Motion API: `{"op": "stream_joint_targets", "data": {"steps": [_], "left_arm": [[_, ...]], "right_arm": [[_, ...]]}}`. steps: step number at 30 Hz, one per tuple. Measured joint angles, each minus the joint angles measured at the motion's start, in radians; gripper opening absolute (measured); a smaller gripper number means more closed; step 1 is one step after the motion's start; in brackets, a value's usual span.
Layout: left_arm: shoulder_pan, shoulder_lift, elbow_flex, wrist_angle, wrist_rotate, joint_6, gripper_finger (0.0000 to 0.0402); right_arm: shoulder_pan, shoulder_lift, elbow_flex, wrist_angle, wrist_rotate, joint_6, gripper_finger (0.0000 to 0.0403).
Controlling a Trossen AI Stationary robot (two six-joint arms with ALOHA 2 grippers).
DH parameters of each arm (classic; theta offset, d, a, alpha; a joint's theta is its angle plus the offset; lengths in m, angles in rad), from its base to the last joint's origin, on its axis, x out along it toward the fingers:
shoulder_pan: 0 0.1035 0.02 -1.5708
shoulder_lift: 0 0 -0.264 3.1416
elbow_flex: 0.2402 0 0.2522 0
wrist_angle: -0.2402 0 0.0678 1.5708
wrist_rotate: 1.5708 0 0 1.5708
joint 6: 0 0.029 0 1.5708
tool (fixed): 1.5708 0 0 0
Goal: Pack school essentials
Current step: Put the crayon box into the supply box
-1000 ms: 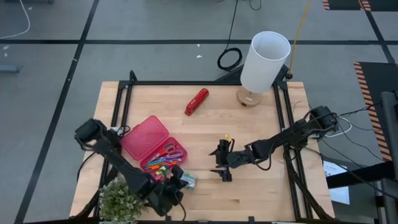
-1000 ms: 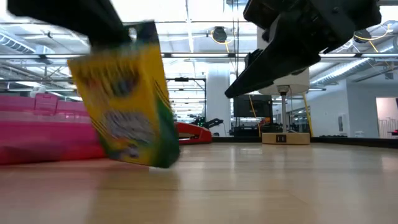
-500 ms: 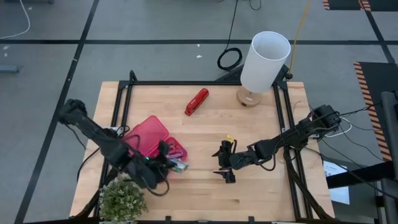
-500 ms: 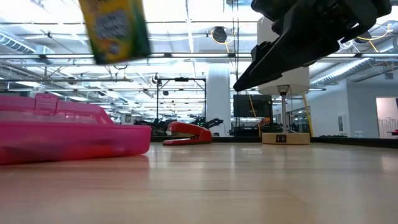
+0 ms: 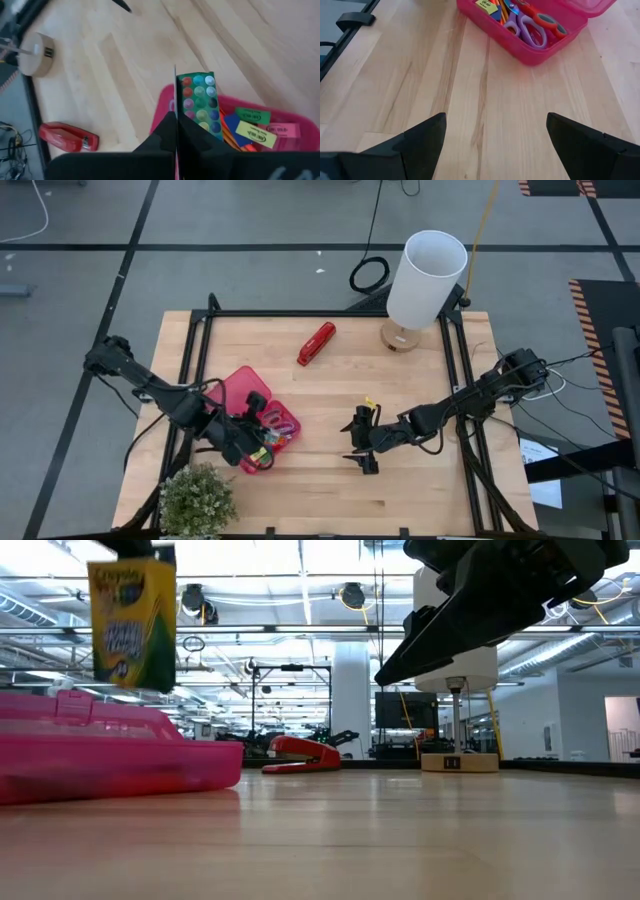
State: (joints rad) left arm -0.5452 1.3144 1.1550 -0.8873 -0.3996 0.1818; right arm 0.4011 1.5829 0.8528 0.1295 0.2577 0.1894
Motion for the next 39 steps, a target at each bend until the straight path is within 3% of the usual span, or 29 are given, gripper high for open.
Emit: {"op": "stream_joint_targets", "data": {"steps": [18, 28, 35, 39], "left_arm": [[0.018, 0.001, -0.211, 0.191, 0.01, 0.031, 0.0006], [0.017, 0.001, -0.215, 0.185, 0.057, -0.011, 0.002], [0.017, -0.019, -0.189, 0.164, 0.044, -0.072, 0.0006], [0.017, -0.046, -0.131, 0.069, 0.134, -0.06, 0.0004]], "right_arm": [[0.0, 0.0, 0.0, 0.0, 0.0, -0.011, 0.034], [0.0, 0.0, 0.0, 0.0, 0.0, -0.011, 0.034], [0.0, 0.0, 0.0, 0.0, 0.001, -0.011, 0.034], [0.0, 0.0, 0.0, 0.0, 0.002, -0.011, 0.034]]}}
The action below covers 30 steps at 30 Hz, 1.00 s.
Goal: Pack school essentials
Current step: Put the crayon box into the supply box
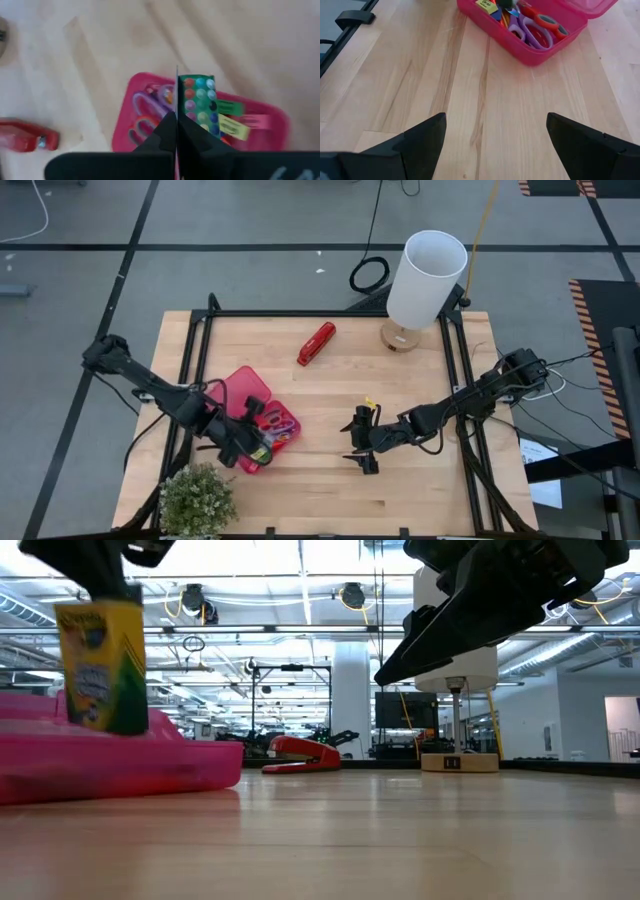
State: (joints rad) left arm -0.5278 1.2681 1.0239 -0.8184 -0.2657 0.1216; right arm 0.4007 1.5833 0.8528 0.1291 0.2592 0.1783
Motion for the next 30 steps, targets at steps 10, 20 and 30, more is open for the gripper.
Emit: {"op": "stream_joint_targets", "data": {"steps": [10, 20, 30], "left_arm": [[0.028, 0.001, 0.012, -0.12, 0.329, 0.027, 0.0003], [0.09, 0.015, 0.012, -0.13, 0.46, 0.089, 0.0004], [0.098, 0.042, 0.012, -0.15, 0.556, 0.086, 0.0008]], "right_arm": [[0.0, 0.0, 0.0, 0.0, 0.0, -0.008, 0.034], [-0.002, 0.0, 0.0, 0.001, 0.001, -0.026, 0.034], [-0.002, 0.0, 0.0, 0.007, -0.001, -0.04, 0.034]]}}
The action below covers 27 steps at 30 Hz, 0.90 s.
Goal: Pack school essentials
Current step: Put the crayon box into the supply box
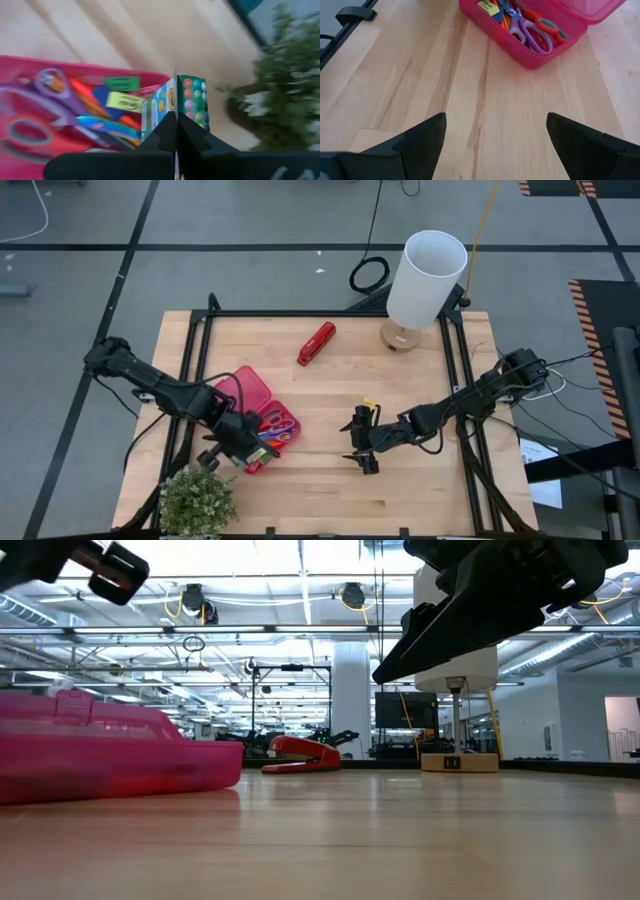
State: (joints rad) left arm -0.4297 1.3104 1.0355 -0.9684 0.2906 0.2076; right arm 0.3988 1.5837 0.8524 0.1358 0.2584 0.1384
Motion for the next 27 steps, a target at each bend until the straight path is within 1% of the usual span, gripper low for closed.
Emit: {"op": "stream_joint_targets", "data": {"steps": [3, 7, 11, 17, 21, 27], "left_arm": [[0.0, 0.005, 0.0, 0.0, -0.087, 0.021, 0.0017], [0.024, 0.053, 0.0, 0.0, -0.078, 0.085, 0.0022], [0.048, 0.104, 0.0, 0.002, -0.081, 0.092, 0.0023], [0.083, 0.137, 0.0, 0.013, -0.172, 0.122, 0.0031], [0.11, 0.136, -0.001, 0.072, -0.196, 0.152, 0.006], [0.135, 0.136, -0.001, 0.097, -0.227, 0.157, 0.0123]], "right_arm": [[-0.003, 0.0, 0.0, 0.003, -0.001, -0.01, 0.034], [-0.007, 0.0, 0.0, 0.003, 0.0, -0.012, 0.034], [-0.006, 0.0, 0.0, 0.002, -0.001, -0.012, 0.034], [-0.006, 0.0, 0.0, 0.002, -0.001, -0.02, 0.034], [-0.006, 0.0, 0.0, 0.002, -0.001, -0.024, 0.034], [-0.006, 0.0, 0.0, 0.002, -0.002, -0.023, 0.034]]}}
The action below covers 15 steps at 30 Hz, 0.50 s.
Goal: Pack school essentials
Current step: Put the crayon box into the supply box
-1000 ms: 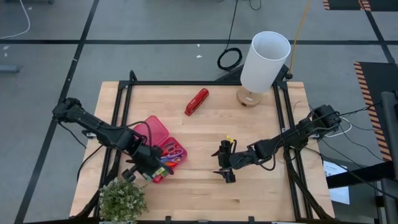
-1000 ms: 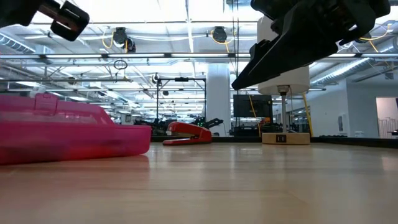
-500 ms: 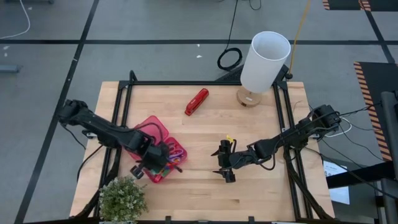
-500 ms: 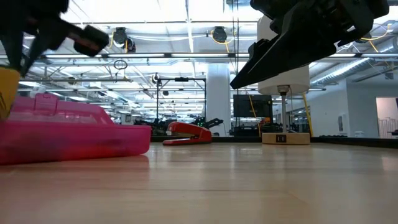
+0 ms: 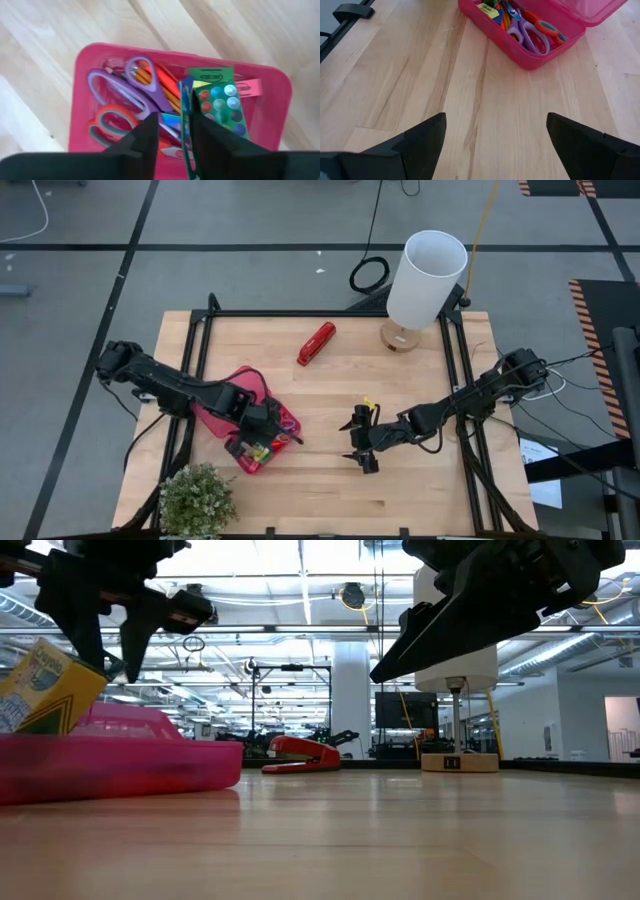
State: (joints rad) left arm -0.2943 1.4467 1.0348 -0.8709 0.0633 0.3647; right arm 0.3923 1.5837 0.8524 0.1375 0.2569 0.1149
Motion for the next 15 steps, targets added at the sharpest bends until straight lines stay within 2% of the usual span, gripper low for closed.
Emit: {"op": "stream_joint_targets", "data": {"steps": [9, 11, 15], "left_arm": [[0.007, 0.0, 0.0, 0.009, -0.17, 0.028, 0.0204], [0.013, 0.0, 0.0, 0.014, -0.166, 0.053, 0.0215], [0.037, 0.0, 0.0, 0.02, -0.023, 0.005, 0.0219]], "right_arm": [[0.0, 0.0, 0.0, 0.0, 0.0, 0.0, 0.034], [0.0, 0.0, 0.0, 0.0, 0.0, 0.0, 0.034], [0.0, 0.0, 0.0, 0.0, 0.0, 0.0, 0.034]]}}
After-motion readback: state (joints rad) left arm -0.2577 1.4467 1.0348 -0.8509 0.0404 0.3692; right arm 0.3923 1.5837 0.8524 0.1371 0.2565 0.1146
